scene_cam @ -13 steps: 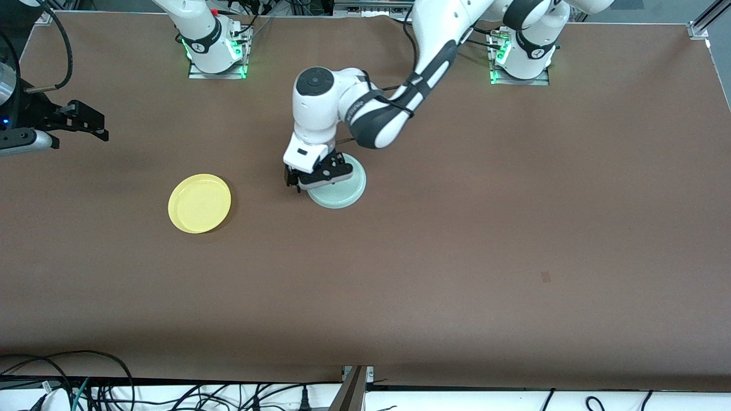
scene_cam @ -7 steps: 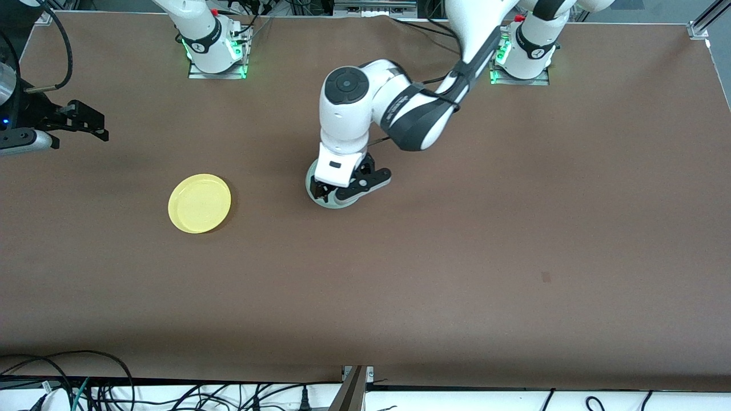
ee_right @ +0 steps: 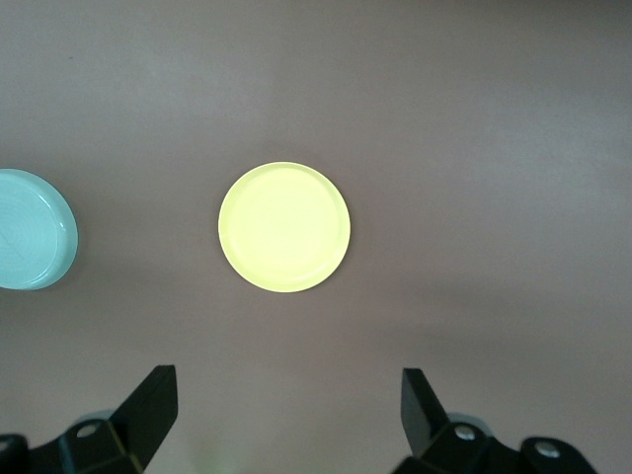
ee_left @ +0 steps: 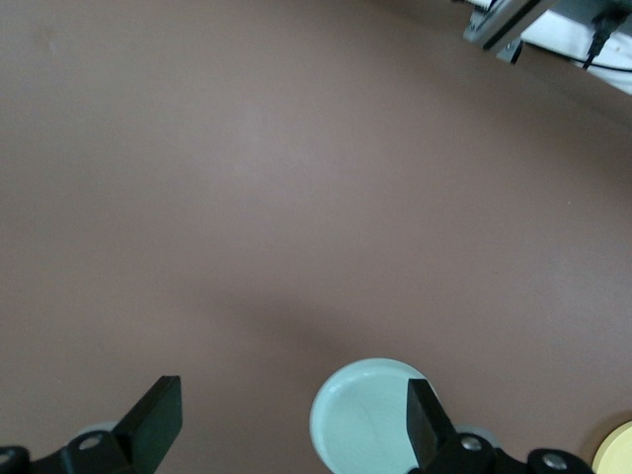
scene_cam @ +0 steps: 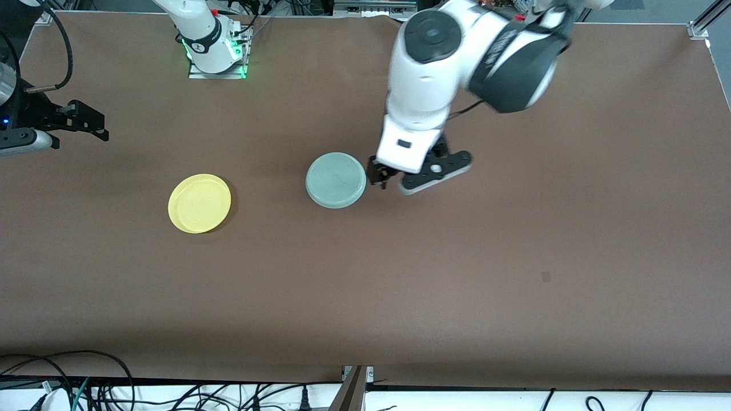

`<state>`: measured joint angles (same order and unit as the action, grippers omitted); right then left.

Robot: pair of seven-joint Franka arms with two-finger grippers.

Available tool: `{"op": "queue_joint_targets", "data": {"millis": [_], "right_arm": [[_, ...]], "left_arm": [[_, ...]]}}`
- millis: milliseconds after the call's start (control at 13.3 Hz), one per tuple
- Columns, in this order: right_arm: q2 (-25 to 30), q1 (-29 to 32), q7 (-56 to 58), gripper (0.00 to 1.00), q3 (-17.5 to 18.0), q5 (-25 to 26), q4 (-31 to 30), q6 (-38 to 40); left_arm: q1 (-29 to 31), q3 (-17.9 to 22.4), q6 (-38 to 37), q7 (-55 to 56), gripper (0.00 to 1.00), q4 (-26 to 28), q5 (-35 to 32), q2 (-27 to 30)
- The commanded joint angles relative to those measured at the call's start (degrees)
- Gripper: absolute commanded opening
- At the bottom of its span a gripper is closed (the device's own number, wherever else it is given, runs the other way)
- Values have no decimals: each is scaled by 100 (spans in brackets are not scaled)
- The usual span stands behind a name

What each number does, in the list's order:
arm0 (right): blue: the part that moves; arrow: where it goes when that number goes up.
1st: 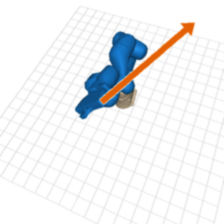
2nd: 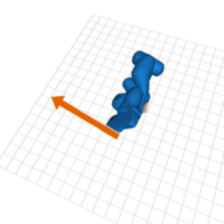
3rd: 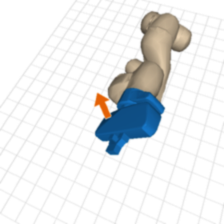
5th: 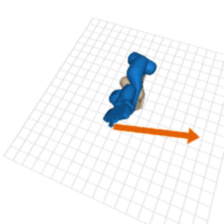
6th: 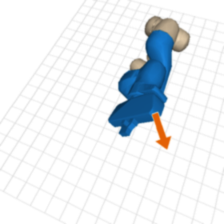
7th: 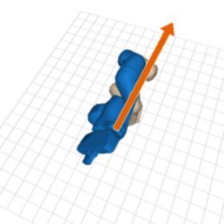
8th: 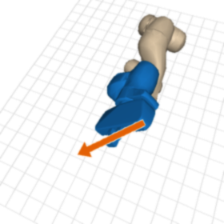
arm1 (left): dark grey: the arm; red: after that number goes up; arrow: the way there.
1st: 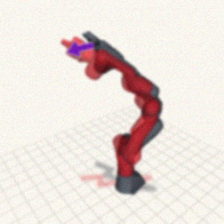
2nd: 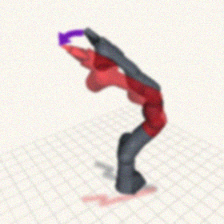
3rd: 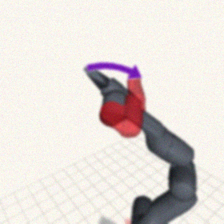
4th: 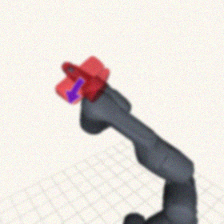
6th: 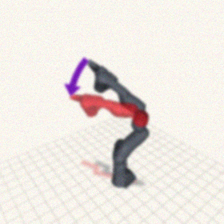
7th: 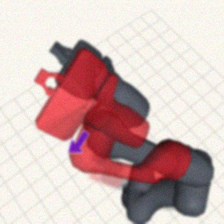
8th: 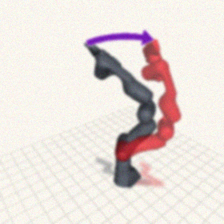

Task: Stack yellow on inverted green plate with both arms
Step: 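Open the left gripper and withdraw it to the rest pose, then reach the right gripper to the rim of the yellow plate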

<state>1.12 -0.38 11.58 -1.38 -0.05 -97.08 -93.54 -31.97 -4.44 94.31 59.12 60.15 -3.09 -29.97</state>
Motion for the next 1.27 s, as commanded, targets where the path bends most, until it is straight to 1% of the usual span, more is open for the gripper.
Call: {"op": "queue_joint_targets", "data": {"millis": [0,150,225,300,375,449,599,674,749,974,1049,1124,1199], "right_arm": [[19,-24,-32,100,146,14,66,73],[-59,-15,-42,100,138,14,66,3],[-242,3,2,100,129,74,75,-76],[-497,-6,11,100,129,249,75,-77],[-743,20,20,100,120,320,66,106],[-832,64,37,100,94,365,31,282],[-1331,204,-6,100,76,374,-39,118],[-1621,222,-24,100,33,365,-222,-345],[-1737,231,-24,100,-37,339,-581,-984],[-1765,249,-68,100,-82,216,-1802,-2839],[-1774,266,-103,100,-160,-71,-2171,-3428],[-1922,284,-103,100,-196,-483,-2323,-3730],[-2141,301,-103,100,-196,-775,-2316,-3820]], "left_arm": [[584,-57,-569,-1441,100,155,212,534],[1128,-48,-1078,-2461,100,163,448,842],[1392,-22,-1299,-3145,100,164,432,1035],[1665,5,-1475,-3926,100,207,440,1211],[2076,14,-1537,-4552,100,268,458,1317],[2403,14,-1547,-5098,100,460,554,1466],[3044,23,-1425,-6153,100,917,572,1686],[3195,31,-1398,-6332,100,1146,555,1835],[3275,31,-1267,-6360,100,1426,476,2011],[3635,40,-600,-6466,100,2875,440,2827],[3706,40,-476,-6466,100,3132,397,2917],[3733,40,-379,-6448,100,3334,379,2952],[3742,40,-178,-6448,100,3536,379,3031]]}}
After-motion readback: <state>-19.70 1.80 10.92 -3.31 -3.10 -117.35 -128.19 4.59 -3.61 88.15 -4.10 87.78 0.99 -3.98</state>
